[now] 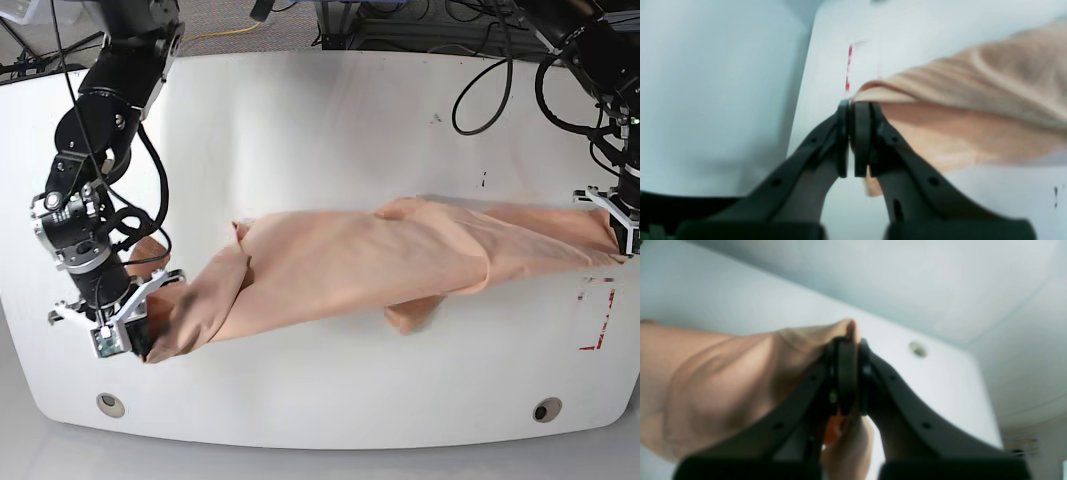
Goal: Fold the T-shirt properly
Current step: 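Pull the shirt taut between both grippers, spreading it across the table, then lay the stretched shirt down and open the right gripper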
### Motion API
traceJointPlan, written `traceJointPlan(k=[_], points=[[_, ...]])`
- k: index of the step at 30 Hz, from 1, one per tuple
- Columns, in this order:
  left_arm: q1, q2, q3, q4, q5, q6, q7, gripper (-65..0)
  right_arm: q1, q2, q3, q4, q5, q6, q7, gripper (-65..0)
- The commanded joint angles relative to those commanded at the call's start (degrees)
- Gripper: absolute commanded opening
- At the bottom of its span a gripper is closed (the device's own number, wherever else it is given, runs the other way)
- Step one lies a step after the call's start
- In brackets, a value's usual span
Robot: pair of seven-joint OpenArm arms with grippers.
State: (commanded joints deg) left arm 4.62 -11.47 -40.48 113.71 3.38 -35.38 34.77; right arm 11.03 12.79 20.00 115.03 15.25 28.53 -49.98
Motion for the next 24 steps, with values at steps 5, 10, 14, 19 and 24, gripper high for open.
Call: traceJointPlan(k=[5, 10, 14, 19, 24], points=[[4.0, 0.0, -1.8, 0.0, 0.0, 0.0, 0.0, -64.6, -7.7, -2.9, 2.5, 0.0, 5.5, 0.0, 0.0, -65.0], [8.0, 0.0, -4.7, -0.3, 0.0, 0.0, 0.0, -64.6, -16.6, -3.1, 4.5, -0.2, 14.9, 0.0, 0.0, -65.0], [9.8, 0.1, -7.3, -0.5, 0.0, 0.0, 0.0, -64.6, -21.7, -2.9, 4.8, -0.2, 21.3, 0.0, 0.0, -65.0], [12.9, 0.1, -8.9, -0.7, 0.0, 0.0, 0.0, -64.6, -27.1, -2.3, 4.9, -0.2, 28.7, 0.09, 0.0, -65.0], [15.2, 0.2, -10.0, -1.8, 0.2, 0.0, 0.0, -64.6, -31.3, -0.1, 4.5, -0.3, 36.2, 0.09, -0.3, -65.0]])
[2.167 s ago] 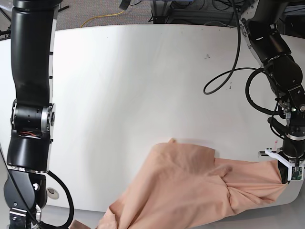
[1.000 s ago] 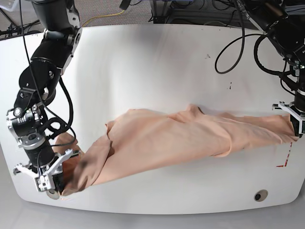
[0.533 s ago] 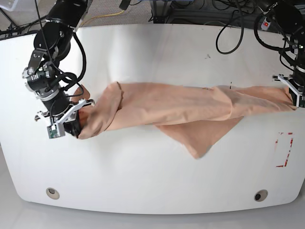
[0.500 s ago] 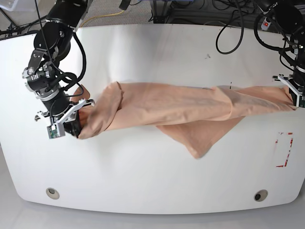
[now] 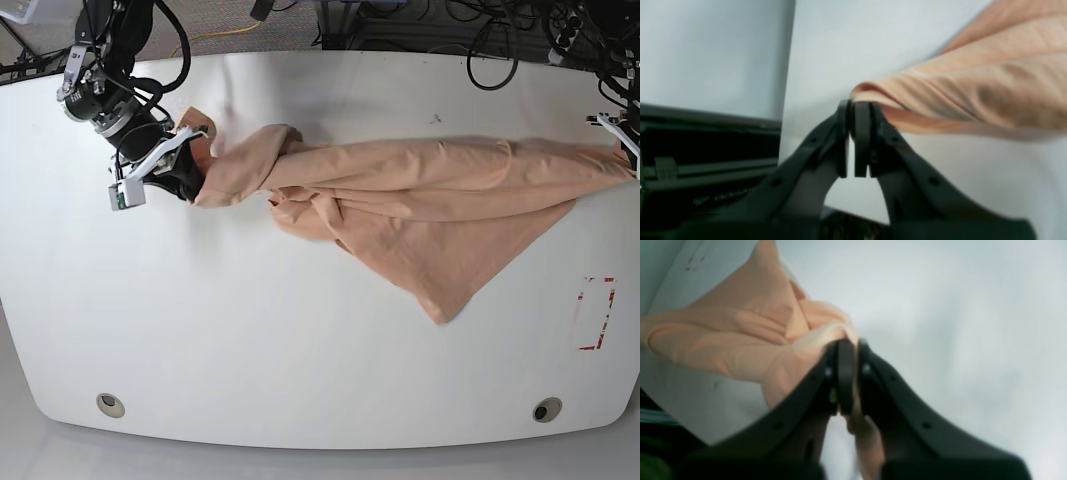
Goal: Fold the T-shirt properly
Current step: 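Lay the stretched shirt down and open the right gripper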
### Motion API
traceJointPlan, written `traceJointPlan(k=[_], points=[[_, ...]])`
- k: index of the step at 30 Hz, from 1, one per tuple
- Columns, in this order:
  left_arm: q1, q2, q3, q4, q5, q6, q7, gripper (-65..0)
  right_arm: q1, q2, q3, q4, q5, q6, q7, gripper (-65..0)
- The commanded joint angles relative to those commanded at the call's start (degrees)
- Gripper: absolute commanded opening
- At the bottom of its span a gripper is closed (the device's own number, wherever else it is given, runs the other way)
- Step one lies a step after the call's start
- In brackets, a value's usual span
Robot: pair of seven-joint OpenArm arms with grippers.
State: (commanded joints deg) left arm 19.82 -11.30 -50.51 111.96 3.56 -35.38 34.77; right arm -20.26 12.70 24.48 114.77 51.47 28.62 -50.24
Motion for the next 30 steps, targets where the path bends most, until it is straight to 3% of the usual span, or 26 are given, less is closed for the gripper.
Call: traceJointPlan(k=[4, 10, 14, 17, 19, 23, 28, 30], points=[[0.4, 0.2, -2.2, -0.2, 0.1, 0.0, 0.0, -64.6, -1.1, 0.0, 0.1, 0.0, 3.8, 0.18, -4.8, -65.0], [1.1, -0.1, -5.5, -3.8, -0.1, 0.0, 0.0, -64.6, -2.9, 0.0, 0.1, 0.0, 6.8, 5.27, -13.3, -65.0], [1.1, -0.2, -6.8, -7.0, -0.1, 0.0, 0.0, -64.6, -4.2, 0.1, 0.0, 0.0, 6.8, 6.77, -16.6, -65.0], [0.9, -1.8, -7.4, -9.6, -0.3, 0.0, 0.0, -64.6, -4.2, 2.5, -3.0, 0.0, 6.8, 9.58, -20.8, -65.0], [0.9, -2.5, -7.1, -10.7, -0.4, 0.0, 0.0, -64.6, -4.4, 4.0, -5.7, 0.0, 6.9, 11.16, -20.9, -65.0], [0.8, -2.8, -6.9, -11.5, -0.4, 0.0, 0.0, -64.6, -4.3, 7.3, -10.0, 0.0, 6.9, 11.38, -21.0, -65.0], [-0.1, -2.9, -5.6, -11.3, -0.4, -0.1, 0.0, -64.2, -4.1, 7.7, -10.9, 0.0, 6.9, 11.38, -21.2, -65.0], [-0.8, -2.9, -4.5, -11.2, -0.4, -0.1, 0.0, -64.2, -4.1, 7.8, -10.6, 0.0, 6.9, 11.38, -21.2, -58.2]])
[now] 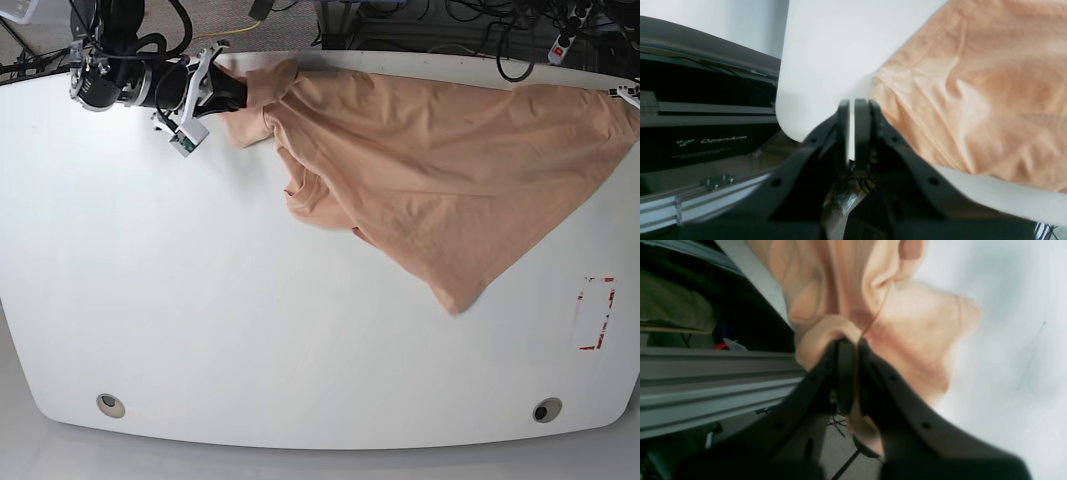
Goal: Fold the T-shirt properly
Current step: 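Lay the stretched shirt down and open the right gripper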
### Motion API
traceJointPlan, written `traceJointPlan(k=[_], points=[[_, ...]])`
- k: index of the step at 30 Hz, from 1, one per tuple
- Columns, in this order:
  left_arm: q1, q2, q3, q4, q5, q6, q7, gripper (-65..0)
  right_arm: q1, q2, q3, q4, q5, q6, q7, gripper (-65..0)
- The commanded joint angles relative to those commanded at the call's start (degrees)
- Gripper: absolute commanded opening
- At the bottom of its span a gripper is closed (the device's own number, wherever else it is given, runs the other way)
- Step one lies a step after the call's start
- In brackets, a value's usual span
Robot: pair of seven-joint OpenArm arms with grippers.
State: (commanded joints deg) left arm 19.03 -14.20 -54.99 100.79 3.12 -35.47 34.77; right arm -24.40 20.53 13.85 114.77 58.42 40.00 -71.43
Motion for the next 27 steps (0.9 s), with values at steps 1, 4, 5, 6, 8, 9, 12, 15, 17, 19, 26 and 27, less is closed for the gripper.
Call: traceJointPlan(k=[1, 4, 5, 6, 8, 9, 12, 15, 17, 19, 26, 27], points=[[-0.2, 0.0, 0.1, 0.0, 0.0, 0.0, 0.0, -64.2, 0.0, -0.1, 0.1, 0.0, 0.0, 0.0, 0.0, -53.6], [-0.5, 0.0, 0.4, 0.2, 0.0, 0.0, 0.0, -64.0, 0.9, -0.4, 0.1, 0.0, 0.0, 0.0, 0.2, -40.4], [-0.7, 0.0, 0.7, 0.3, 0.0, -0.1, 0.0, -64.0, 1.1, -0.4, 0.1, 0.0, 0.0, 0.0, 0.2, -37.9], [-1.2, 0.0, 1.4, 0.5, 0.0, -0.1, 0.0, -64.0, 1.2, -0.4, 0.1, 0.0, 0.0, 0.0, 0.2, -36.5], [-2.6, 0.0, 2.8, 1.8, 0.0, -0.1, 0.1, -63.9, 1.5, -1.1, 0.1, 0.0, 0.0, 0.0, 0.2, -35.4], [-3.2, 0.0, 3.4, 2.6, 0.0, -0.1, 0.3, -63.7, 1.6, -1.3, 0.1, 0.0, 0.0, 0.0, 0.2, -34.9], [-4.5, 0.3, 6.5, 3.3, 0.0, -0.1, 0.4, -57.6, 2.5, -1.6, 0.1, 0.0, -0.1, 0.0, 0.2, -34.7], [-5.9, 0.4, 9.4, 3.3, 0.0, -0.1, 0.4, -41.4, 2.7, -1.6, 0.1, 0.0, 0.2, 0.0, 0.2, -34.6], [-7.8, 1.2, 9.8, 3.3, 0.0, 0.0, 0.4, -30.1, 2.6, -1.1, -0.1, 0.3, 1.8, 0.0, -0.3, -34.4], [-9.2, 2.1, 9.6, 3.3, 0.2, 0.0, 0.4, -24.7, 2.4, 0.1, 0.1, 0.3, 6.0, 0.0, -0.3, -34.4], [-9.8, 1.9, 9.1, 2.5, 0.2, 0.0, 0.4, -23.5, 3.3, 1.7, 0.2, 0.0, 18.0, 0.0, -0.3, -34.4], [-9.7, 1.9, 9.1, 2.2, 0.1, 0.0, 0.4, -23.5, 3.9, 1.5, 0.2, 0.0, 18.5, 0.0, -0.3, -34.4]])
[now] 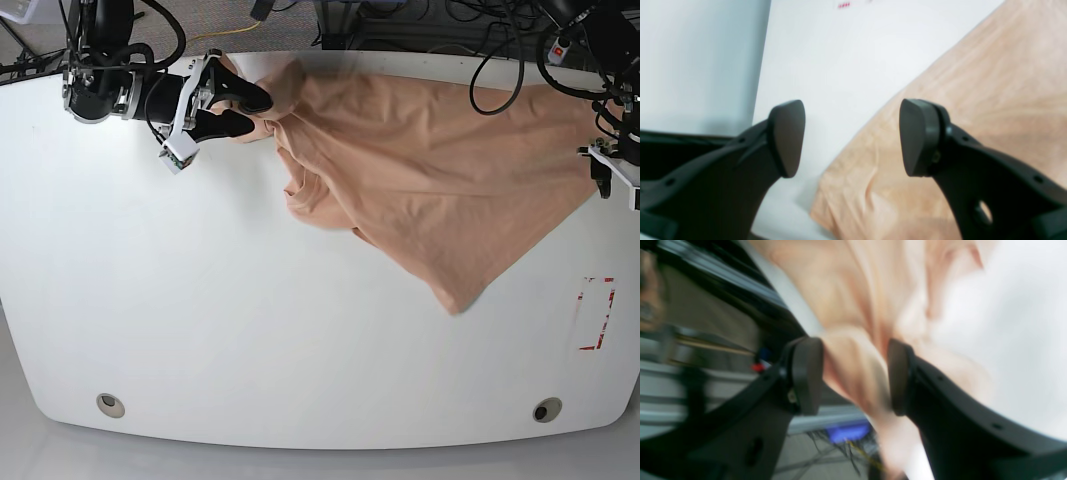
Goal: Fold the T-shirt properly
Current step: 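Lay the stretched shirt down and open the right gripper, then regrasp the shirt edge with the right gripper near the yellow print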
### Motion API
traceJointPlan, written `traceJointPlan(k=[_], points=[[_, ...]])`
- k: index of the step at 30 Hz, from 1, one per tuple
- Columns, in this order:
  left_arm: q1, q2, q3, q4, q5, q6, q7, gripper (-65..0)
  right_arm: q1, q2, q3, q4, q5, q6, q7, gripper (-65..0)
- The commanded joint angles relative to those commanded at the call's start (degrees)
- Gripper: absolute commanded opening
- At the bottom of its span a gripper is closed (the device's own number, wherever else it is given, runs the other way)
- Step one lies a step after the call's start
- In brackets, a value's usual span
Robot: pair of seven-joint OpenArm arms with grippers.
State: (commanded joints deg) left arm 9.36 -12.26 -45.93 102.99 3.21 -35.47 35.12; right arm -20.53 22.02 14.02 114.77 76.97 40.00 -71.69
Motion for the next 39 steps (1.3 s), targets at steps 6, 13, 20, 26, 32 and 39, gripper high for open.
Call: traceJointPlan(k=[6, 13, 20, 26, 32, 39], points=[[-0.2, -0.1, -0.1, -1.3, 0.0, 0.0, 0.0, -23.5, 1.1, -2.1, 0.0, -3.1, -0.5, 0.0, 0.4, -34.9], [-0.9, 0.3, 0.4, -1.2, -0.1, 0.0, 0.0, -23.3, 9.8, -7.7, 1.5, -16.0, -14.2, 0.0, 2.3, -35.0], [-2.5, 0.3, 0.4, -1.3, 0.0, 0.0, 0.0, -23.3, 19.3, -13.0, 1.5, -22.7, -30.7, 0.0, 2.4, -35.0], [-2.5, 0.4, 0.2, -1.3, 0.0, 0.0, 0.0, -23.5, 26.0, -17.0, 1.2, -29.7, -41.2, 0.0, 2.7, -35.0], [-2.3, 0.4, 0.1, -1.3, 0.0, 0.0, 0.0, -23.5, 29.1, -19.2, 1.1, -35.9, -42.9, 0.0, 5.5, -35.0], [-2.3, 0.4, 0.3, -1.3, 0.0, 0.0, 0.0, -23.5, 31.4, -20.2, 1.1, -43.9, -42.9, 0.0, 8.9, -35.0]])
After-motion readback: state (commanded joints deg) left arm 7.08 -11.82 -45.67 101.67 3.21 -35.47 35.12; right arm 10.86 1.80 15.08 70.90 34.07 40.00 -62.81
